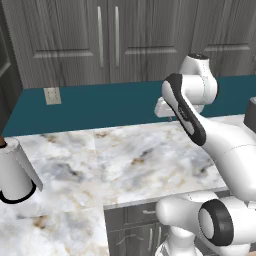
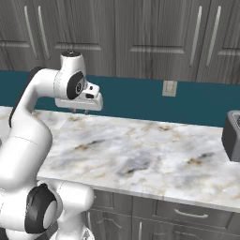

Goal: The dining table condiment station is running low on ketchup. Refill the condiment station by opening the cabinet and taking the ketchup from the cabinet and placing it on the dining table.

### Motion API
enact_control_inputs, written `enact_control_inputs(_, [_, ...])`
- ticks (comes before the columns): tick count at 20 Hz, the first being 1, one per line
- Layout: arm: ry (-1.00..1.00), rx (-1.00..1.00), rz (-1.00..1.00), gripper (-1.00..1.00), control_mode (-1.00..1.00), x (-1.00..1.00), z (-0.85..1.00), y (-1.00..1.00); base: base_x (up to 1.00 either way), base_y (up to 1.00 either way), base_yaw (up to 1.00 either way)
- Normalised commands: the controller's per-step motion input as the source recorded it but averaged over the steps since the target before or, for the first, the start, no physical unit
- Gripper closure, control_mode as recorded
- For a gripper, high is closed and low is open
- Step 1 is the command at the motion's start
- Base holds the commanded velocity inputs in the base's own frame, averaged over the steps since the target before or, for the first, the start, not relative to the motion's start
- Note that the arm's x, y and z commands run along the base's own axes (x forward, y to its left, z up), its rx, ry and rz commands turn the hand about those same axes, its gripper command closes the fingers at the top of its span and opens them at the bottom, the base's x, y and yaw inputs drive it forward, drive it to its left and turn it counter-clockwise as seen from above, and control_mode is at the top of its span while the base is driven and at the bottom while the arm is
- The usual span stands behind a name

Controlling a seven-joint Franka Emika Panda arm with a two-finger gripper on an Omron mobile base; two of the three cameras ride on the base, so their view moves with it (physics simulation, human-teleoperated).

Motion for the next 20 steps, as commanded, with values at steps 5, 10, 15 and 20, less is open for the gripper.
enact_control_inputs(5, [-0.05,0.00,0.01,-1.00,-1.00,-0.21,0.00,0.01,0.00,0.00,0.00])
enact_control_inputs(10, [-0.16,0.00,0.08,-1.00,-1.00,-0.35,0.02,0.22,0.00,0.00,0.00])
enact_control_inputs(15, [-0.32,-0.05,0.07,-1.00,-1.00,-0.38,0.16,0.46,0.00,0.00,0.00])
enact_control_inputs(20, [-0.51,-0.14,0.00,-1.00,-1.00,-0.19,0.41,0.64,0.00,0.00,0.00])
